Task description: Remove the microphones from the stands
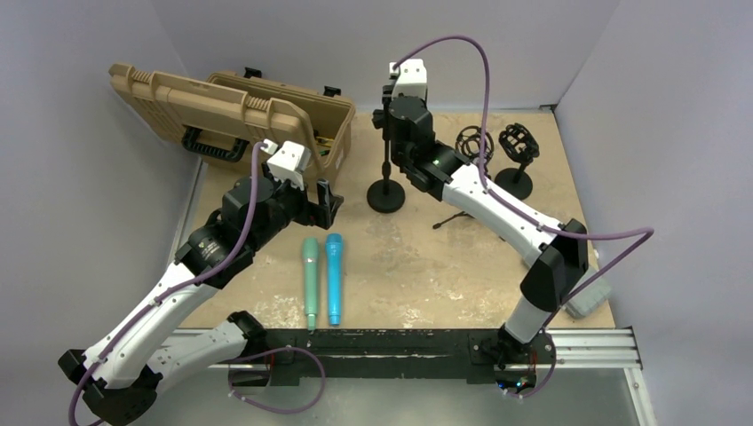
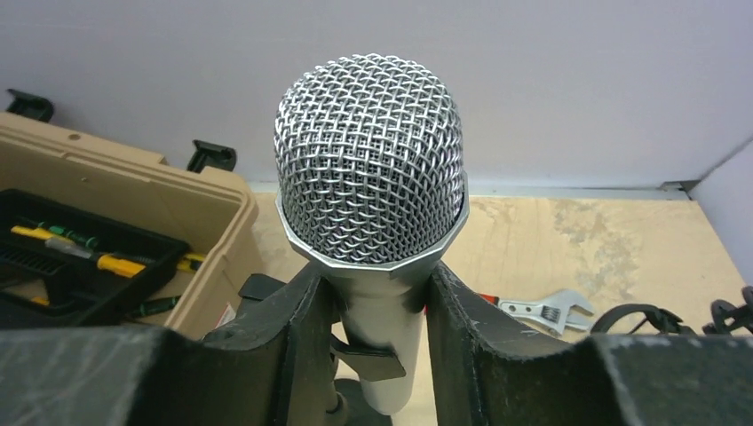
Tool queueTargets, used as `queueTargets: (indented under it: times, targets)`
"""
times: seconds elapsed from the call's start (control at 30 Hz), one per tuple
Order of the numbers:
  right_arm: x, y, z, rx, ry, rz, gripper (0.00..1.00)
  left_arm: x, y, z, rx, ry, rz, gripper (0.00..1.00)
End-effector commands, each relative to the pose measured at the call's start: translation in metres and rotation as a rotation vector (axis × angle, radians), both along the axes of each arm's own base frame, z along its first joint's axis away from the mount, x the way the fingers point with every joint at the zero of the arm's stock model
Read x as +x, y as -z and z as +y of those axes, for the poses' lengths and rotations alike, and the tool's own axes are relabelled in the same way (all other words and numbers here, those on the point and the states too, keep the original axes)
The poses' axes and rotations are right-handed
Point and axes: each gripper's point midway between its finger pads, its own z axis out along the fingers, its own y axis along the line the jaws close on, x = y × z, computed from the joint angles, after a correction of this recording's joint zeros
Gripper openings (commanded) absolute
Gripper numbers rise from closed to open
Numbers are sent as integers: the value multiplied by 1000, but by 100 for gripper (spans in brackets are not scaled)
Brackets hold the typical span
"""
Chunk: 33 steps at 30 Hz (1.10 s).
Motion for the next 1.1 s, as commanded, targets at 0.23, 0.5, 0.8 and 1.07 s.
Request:
queueTargets:
  times: [0.23, 0.5, 0.8, 1.07]
  targets:
    - [-78, -45, 32, 10, -533, -111, 0, -3, -27, -12, -58, 60, -62, 93]
    - [-135, -29, 40, -54, -809, -44, 0, -16, -30, -35, -102, 205, -59, 92]
    - [-173, 8, 52, 102, -964, 40, 0, -36, -29, -69, -129, 432, -56, 92]
    - [-186, 7, 57, 169, -1003, 31, 0, -25, -14, -78, -86, 431, -13, 87]
